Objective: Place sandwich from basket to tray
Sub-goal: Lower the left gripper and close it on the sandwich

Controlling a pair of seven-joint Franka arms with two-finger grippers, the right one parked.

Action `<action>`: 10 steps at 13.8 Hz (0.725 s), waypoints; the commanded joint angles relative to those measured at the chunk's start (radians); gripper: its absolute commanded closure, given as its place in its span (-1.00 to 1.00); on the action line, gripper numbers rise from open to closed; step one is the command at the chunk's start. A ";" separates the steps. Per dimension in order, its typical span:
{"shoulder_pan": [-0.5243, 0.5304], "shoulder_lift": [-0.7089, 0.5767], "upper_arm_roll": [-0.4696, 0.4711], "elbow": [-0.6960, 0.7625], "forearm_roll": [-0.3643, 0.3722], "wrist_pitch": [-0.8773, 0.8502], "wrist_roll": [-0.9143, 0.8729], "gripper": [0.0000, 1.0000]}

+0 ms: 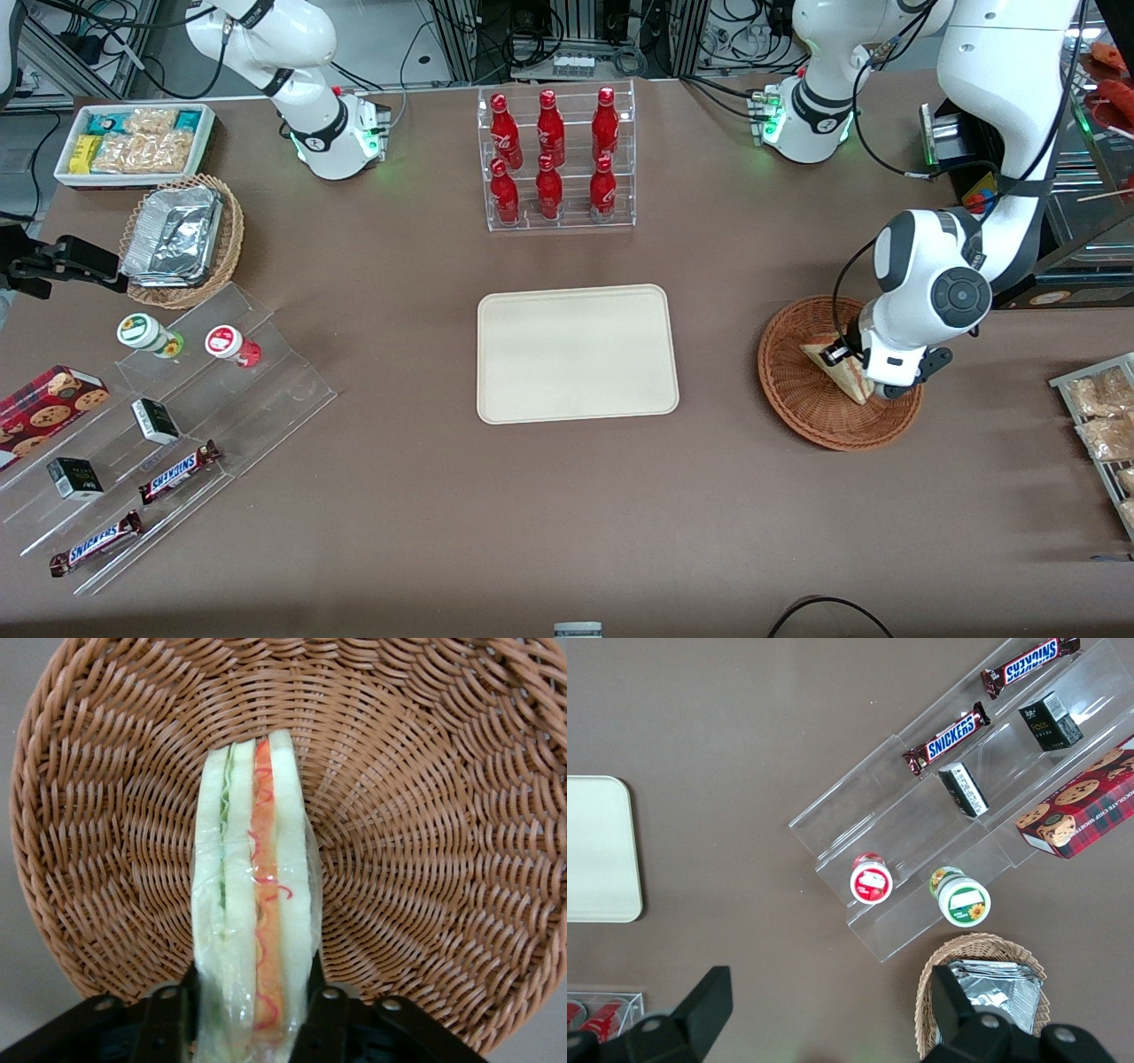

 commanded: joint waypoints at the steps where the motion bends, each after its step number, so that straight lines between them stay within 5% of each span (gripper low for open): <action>1: 0.002 -0.039 -0.003 -0.019 0.014 0.003 -0.014 1.00; 10: -0.166 -0.066 -0.029 0.278 0.013 -0.424 -0.015 1.00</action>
